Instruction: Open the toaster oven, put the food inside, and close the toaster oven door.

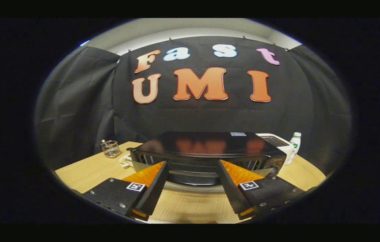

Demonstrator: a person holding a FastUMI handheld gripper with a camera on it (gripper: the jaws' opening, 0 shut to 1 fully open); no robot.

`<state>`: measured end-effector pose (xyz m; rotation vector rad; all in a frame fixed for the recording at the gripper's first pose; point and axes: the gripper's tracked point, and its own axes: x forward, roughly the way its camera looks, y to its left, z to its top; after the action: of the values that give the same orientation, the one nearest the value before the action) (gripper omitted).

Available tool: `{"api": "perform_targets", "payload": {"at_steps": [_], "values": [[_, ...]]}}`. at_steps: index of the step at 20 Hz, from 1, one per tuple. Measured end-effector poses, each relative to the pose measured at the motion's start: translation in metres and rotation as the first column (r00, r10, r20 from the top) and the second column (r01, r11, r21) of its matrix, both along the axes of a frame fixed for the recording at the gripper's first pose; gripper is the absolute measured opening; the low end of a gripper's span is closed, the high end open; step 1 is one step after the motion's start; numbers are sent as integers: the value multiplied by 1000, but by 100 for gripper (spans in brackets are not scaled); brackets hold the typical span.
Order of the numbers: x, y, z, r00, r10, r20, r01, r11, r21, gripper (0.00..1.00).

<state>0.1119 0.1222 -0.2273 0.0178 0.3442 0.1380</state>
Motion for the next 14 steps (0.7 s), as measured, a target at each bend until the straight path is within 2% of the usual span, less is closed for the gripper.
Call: {"api": "perform_targets", "payload": {"at_steps": [3,6,14], "values": [[-33,3,-17,996,60,-72,-60,998,-3,86],[-51,5,-29,990,89,-108,-85,996,34,86],[-82,14,-73,954,174,-245,-153,983,102,86]]}}
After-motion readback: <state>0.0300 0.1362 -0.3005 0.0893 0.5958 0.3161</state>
